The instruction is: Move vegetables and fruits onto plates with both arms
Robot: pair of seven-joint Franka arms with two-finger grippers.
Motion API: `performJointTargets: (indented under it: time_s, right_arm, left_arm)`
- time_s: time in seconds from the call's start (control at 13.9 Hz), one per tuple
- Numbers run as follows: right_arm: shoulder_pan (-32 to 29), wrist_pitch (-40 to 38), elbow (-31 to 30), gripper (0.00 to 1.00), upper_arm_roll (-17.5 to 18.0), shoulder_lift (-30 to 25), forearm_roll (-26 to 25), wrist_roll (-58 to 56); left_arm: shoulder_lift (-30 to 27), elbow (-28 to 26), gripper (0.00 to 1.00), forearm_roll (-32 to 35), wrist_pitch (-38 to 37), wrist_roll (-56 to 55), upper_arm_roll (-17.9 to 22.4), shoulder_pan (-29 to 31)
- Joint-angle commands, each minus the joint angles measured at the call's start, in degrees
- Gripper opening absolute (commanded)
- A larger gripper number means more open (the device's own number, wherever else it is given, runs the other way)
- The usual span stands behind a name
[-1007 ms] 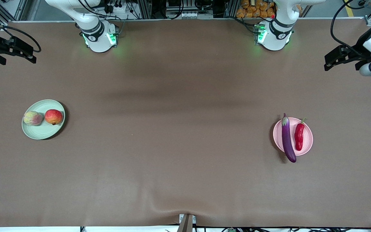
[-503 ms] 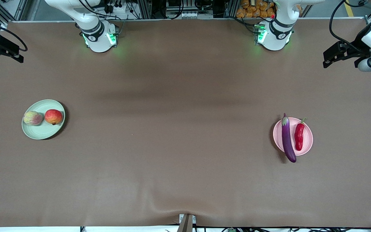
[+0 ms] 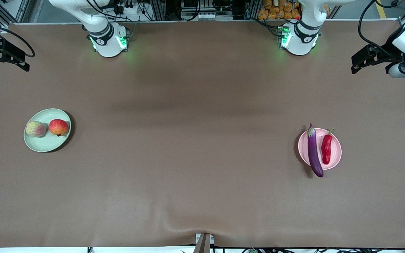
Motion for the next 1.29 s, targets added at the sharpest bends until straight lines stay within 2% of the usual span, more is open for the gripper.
performJointTargets:
  time_s: [0.0, 0.43, 1.22]
  right_arm:
    - [0.0, -0.3, 1.5, 1.0, -0.2, 0.6, 0.4, -0.3]
    - [-1.7, -0.3, 1.4, 1.0, -0.1, 0.6, 0.5, -0.4]
    - [-1.2, -0.2, 1.4, 1.0, -0.2, 0.6, 0.4, -0.3]
  left_arm:
    - [-0.7, 0.1, 1.0, -0.5, -0.8, 0.3, -0.2, 0.2]
    - [-1.1, 0.1, 1.0, -0.5, -0.8, 4.9, -0.2, 0.2]
    - [-1.0, 0.1, 1.0, -0.6, -0.8, 4.3, -0.2, 0.2]
